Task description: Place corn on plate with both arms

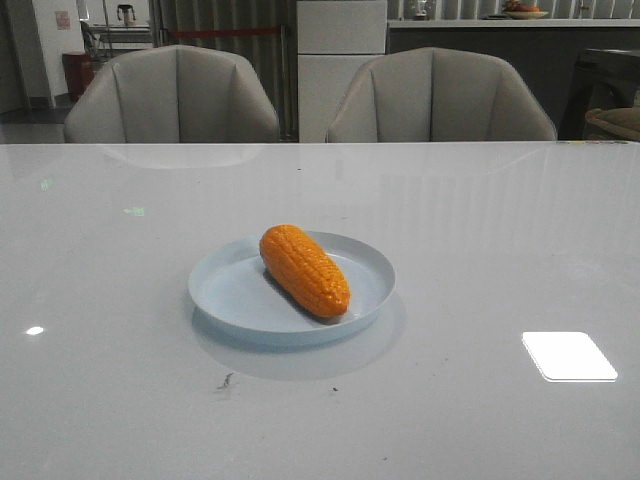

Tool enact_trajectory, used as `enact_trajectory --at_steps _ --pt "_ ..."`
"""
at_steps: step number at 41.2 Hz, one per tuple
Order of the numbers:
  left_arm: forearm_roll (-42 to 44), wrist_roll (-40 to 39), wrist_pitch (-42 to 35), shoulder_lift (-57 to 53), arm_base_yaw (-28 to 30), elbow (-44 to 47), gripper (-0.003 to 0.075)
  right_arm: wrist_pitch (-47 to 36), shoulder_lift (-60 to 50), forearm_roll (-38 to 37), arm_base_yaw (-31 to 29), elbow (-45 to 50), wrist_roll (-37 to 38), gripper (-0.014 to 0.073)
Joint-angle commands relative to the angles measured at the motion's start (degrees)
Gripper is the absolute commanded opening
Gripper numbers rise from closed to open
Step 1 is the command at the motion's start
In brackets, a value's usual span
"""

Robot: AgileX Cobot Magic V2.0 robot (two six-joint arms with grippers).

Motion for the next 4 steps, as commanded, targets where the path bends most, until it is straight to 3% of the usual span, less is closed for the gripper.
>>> enact_trajectory --at_steps 1,4 --pt "-0.49 -0.23 -4.78 -0.95 -0.01 2.14 0.0096 -4.38 -0.81 0.14 -0.04 -1.20 -0.60 0.0057" --pt "-0.49 -0.23 -4.78 -0.95 -0.01 2.14 0.0096 -4.38 -0.81 0.14 -0.04 -1.20 -0.60 0.0057"
